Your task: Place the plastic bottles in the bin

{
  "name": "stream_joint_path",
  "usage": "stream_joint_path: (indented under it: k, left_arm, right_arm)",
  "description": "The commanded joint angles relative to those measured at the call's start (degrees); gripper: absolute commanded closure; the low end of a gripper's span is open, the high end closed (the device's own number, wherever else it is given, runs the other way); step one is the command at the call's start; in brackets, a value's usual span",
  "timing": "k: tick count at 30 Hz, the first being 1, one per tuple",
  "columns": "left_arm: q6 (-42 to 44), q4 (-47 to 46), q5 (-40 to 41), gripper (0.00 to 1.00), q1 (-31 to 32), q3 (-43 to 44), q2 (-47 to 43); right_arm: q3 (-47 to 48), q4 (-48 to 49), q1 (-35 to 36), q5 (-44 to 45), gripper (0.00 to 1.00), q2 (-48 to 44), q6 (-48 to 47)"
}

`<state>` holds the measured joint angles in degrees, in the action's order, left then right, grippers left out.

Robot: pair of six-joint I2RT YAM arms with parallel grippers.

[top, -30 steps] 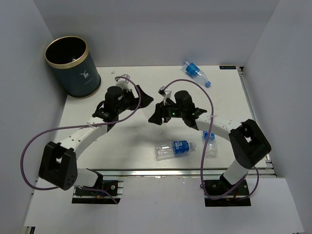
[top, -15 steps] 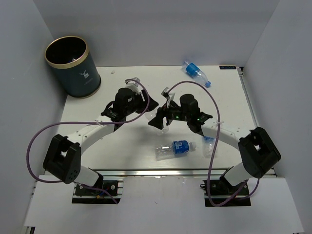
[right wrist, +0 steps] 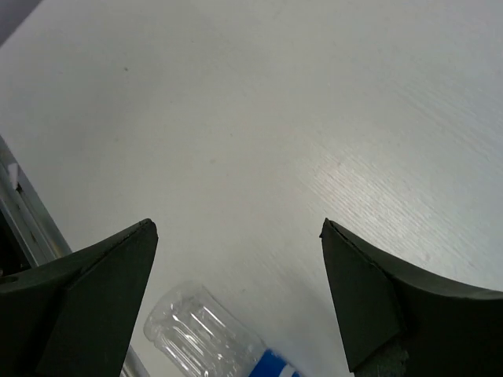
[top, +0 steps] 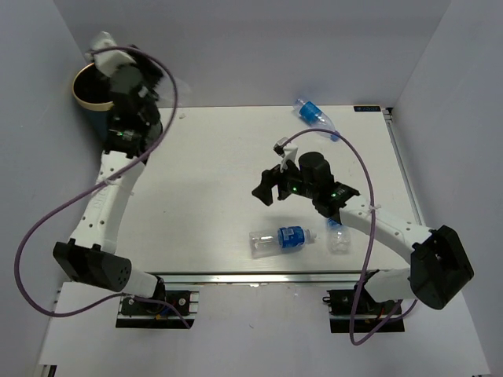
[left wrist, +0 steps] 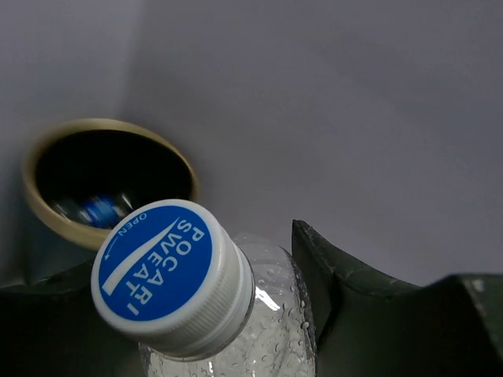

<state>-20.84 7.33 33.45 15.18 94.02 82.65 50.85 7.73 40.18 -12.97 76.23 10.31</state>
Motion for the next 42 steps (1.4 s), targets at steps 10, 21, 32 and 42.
stream_joint_path:
  k: [10, 21, 32, 42]
  left_arm:
    - [31.11, -19.44, 21.57, 0.69, -17.55, 33.61, 32.21]
    - [27.80, -14.83, 17.27, 0.02, -20.80, 37.10, 38.02]
    - [14.62, -1.28, 1.39, 0.02, -20.80, 35.81, 22.48]
    - [-4.64, 9.74, -40.95, 0.02, -18.44, 8.32, 0.78]
  right_arm:
    - [-5.58, -22.55, -0.11, 10.34, 0.11, -13.99, 2.88]
    - [-9.63, -39.11, 0.07, 0.94, 0.11, -24.45, 4.30]
    - [0.29, -38.78, 4.72, 6.18, 0.11, -10.42, -20.91]
    - [-4.08, -31.21, 5.17, -1.01, 0.11, -10.31, -48.09]
